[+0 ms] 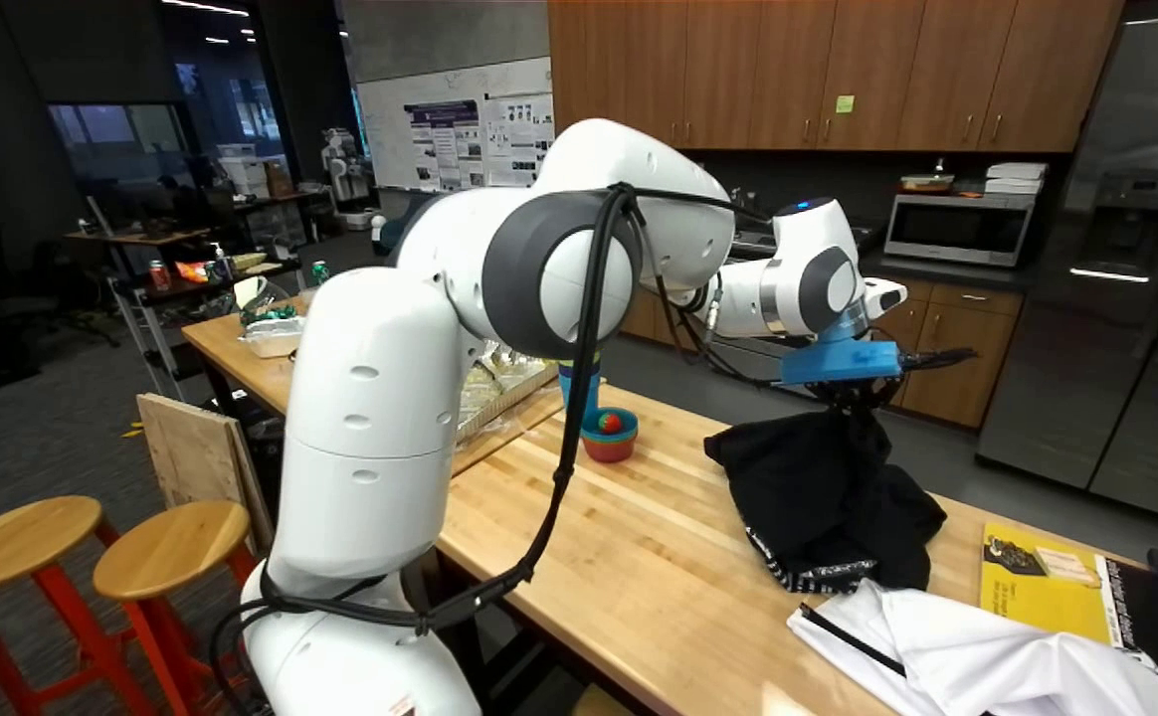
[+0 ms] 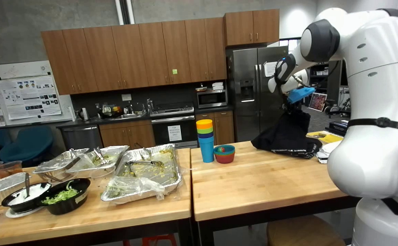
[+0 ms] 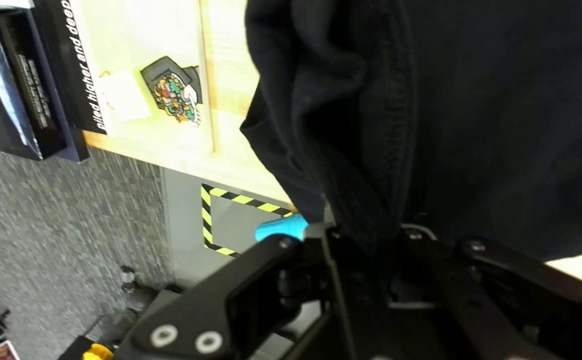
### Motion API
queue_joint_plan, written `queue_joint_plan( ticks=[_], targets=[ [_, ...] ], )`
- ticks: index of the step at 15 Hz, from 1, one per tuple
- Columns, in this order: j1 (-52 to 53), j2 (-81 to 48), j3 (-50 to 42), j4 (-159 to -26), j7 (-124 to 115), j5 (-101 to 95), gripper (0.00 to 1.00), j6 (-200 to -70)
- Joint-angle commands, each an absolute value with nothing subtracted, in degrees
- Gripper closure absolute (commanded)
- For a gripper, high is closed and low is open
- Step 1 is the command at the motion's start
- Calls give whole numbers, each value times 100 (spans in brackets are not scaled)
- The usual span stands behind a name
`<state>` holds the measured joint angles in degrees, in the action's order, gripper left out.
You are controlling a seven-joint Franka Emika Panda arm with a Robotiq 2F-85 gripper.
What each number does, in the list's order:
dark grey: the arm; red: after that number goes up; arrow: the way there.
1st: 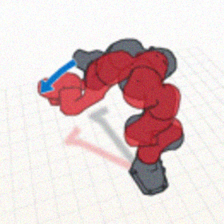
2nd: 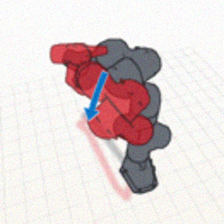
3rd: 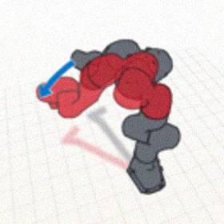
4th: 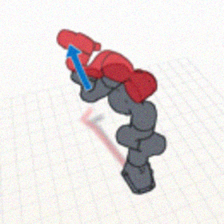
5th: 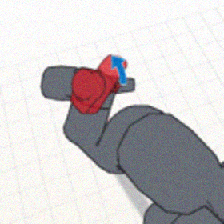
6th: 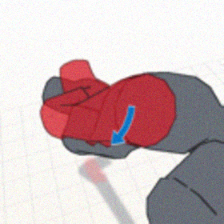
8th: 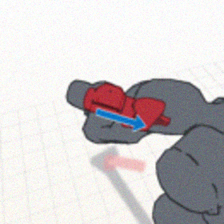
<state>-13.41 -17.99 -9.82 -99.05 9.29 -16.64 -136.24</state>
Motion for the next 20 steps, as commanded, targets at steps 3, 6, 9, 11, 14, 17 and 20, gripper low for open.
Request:
queue_joint_plan(
  ticks=[3,6,9,11,14,17,20],
  targets=[
    [-1143,-3017,-1450,-8302,-727,-1714,97,-13283],
    [-1071,-3813,-1655,-7341,-1617,-1680,97,-12875],
    [-1008,-4415,-1869,-6487,-2314,-1707,61,-12065],
    [-983,-4676,-2007,-5991,-2741,-1709,51,-11463],
    [-983,-4818,-2118,-5452,-3371,-1672,31,-10707],
    [-968,-4715,-2144,-5258,-3775,-1739,11,-10412],
    [-943,-4636,-2199,-5072,-3902,-1870,0,-10310]
  ],
)
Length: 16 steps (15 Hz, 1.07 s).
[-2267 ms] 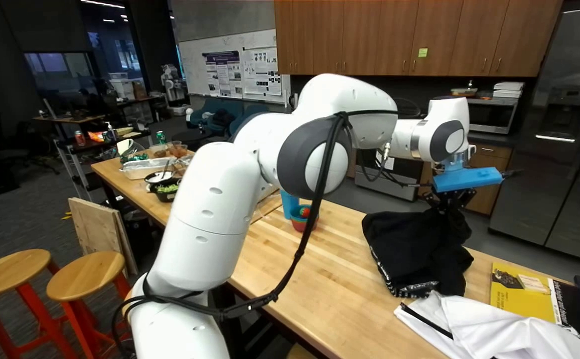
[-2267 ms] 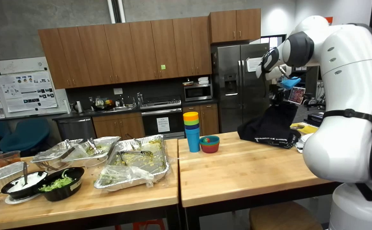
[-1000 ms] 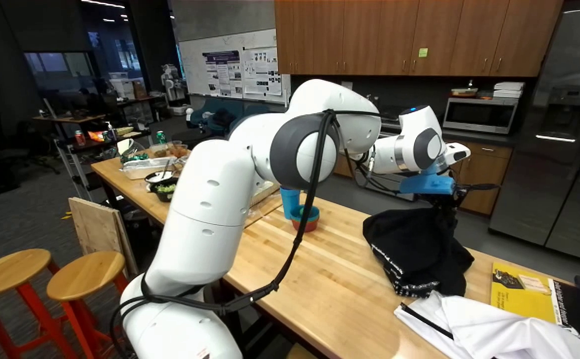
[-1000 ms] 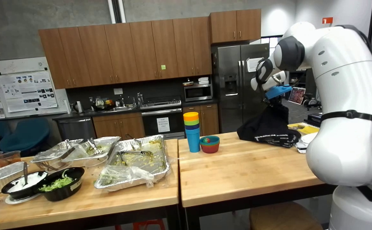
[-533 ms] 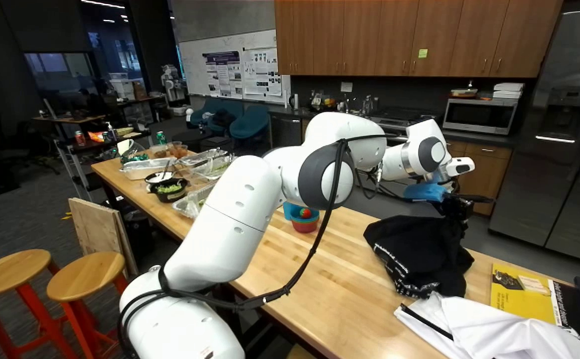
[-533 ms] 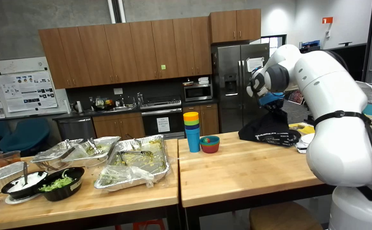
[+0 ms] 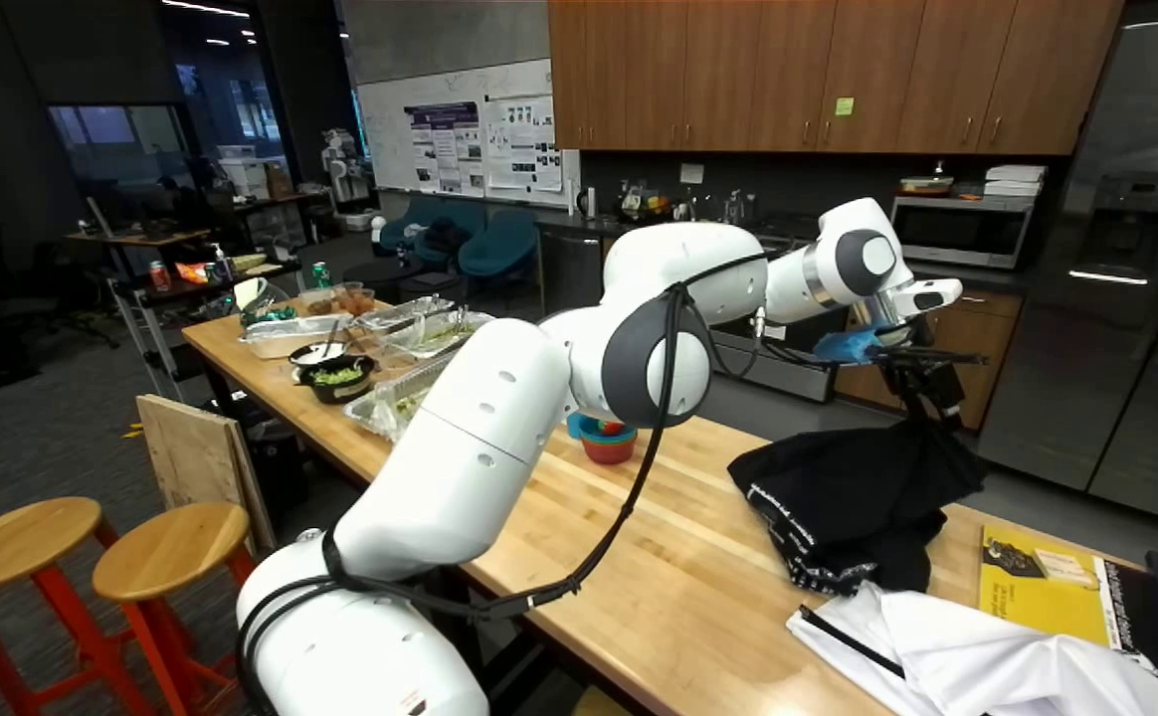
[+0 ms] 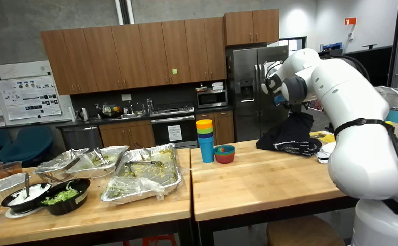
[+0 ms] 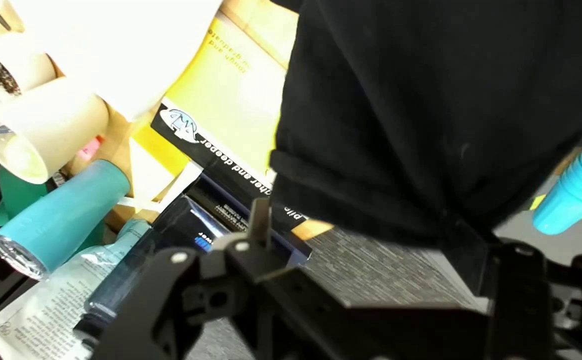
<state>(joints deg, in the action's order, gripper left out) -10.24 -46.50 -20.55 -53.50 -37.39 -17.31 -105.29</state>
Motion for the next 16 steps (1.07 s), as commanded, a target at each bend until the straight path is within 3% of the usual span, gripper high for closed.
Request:
queue_joint_plan(
  ticks=[1,11,16],
  targets=[
    [-923,-4591,-2223,-5066,-3834,-1939,0,-10246],
    [-1140,-4228,-1429,-5607,-2046,-1131,0,-10240],
    [-1397,-3892,-1095,-6668,-741,-708,0,-10664]
  ],
)
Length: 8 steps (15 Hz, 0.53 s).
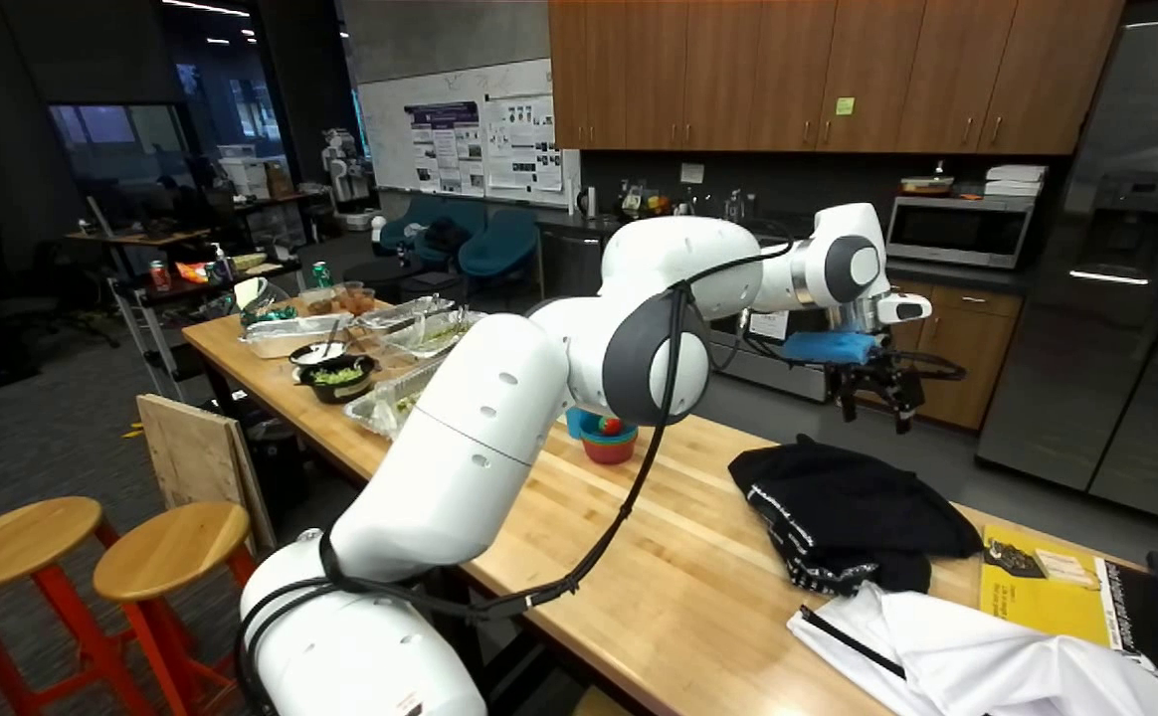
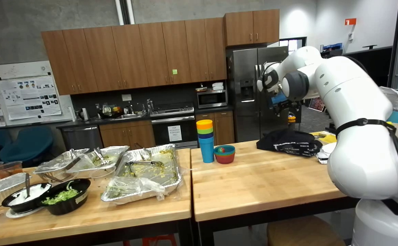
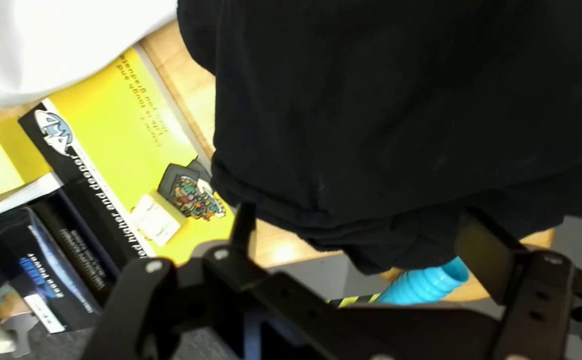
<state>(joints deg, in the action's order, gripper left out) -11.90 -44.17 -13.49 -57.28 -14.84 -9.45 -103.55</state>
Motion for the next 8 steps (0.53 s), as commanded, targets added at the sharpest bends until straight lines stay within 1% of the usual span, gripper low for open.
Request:
queue_joint_plan(
  ticks=[1,2,3,5,8],
  targets=[
    [-1488,-3873,-1019,-6887,-454,-606,0,-10871],
    [-1584,-3883,-945,-7065,-141,-517,25,-11105],
    [-1670,-3902,-894,-7307,182,-490,26,-11502],
    [-1781,-4157,-837,-7512,683,-571,39,-12063],
    [-1910,-4465,-707,-7832,1519,-646,65,-12893]
  ],
)
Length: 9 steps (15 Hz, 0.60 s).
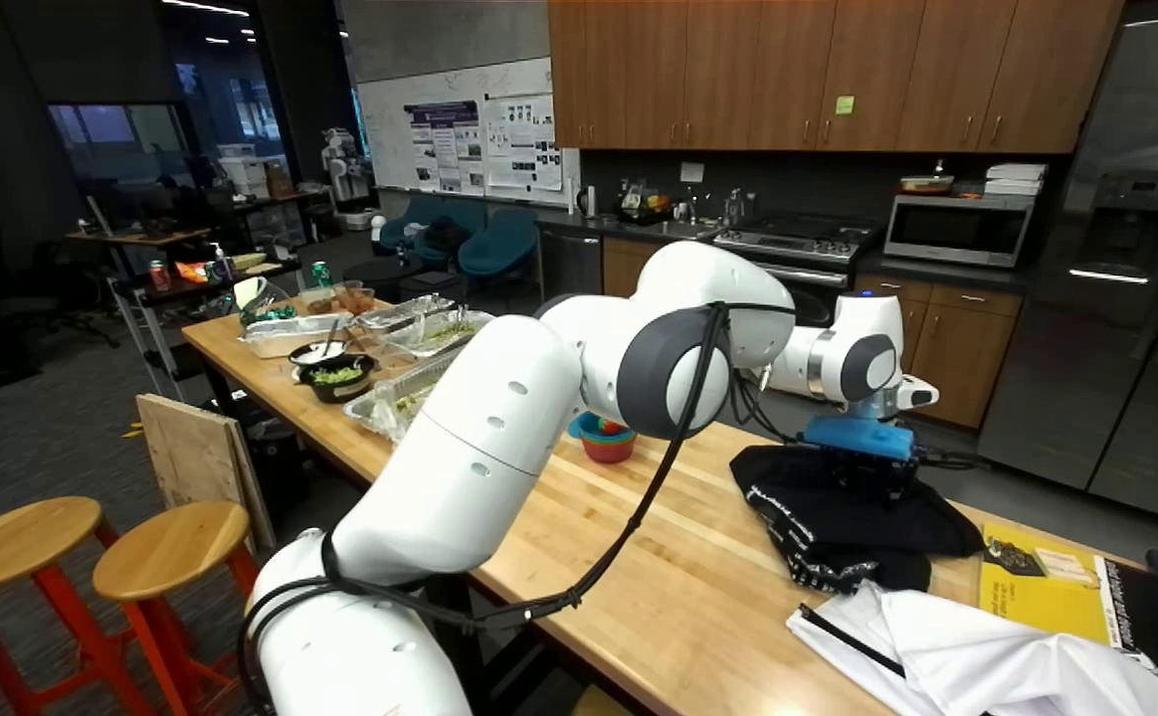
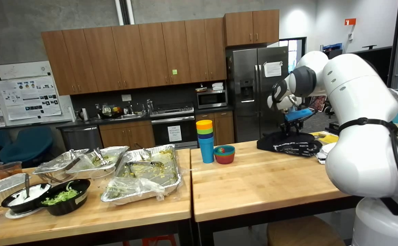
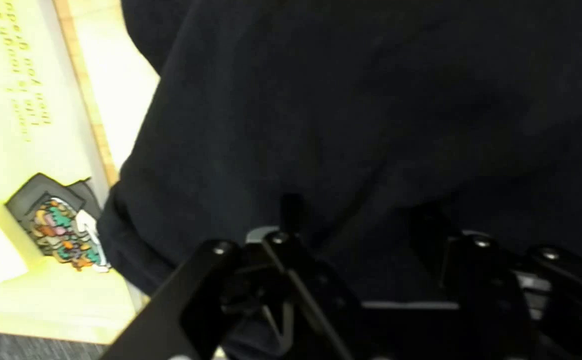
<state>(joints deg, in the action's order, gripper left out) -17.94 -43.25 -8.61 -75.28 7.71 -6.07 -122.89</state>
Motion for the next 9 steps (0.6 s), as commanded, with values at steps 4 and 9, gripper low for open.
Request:
queue_joint_plan(
  ticks=[4,9],
  targets=[
    [-2026,-4393,-538,-8164,2528,-656,91,-13401],
    [-2100,-3796,-484,-8734,3298,-692,97,-12995]
  ],
)
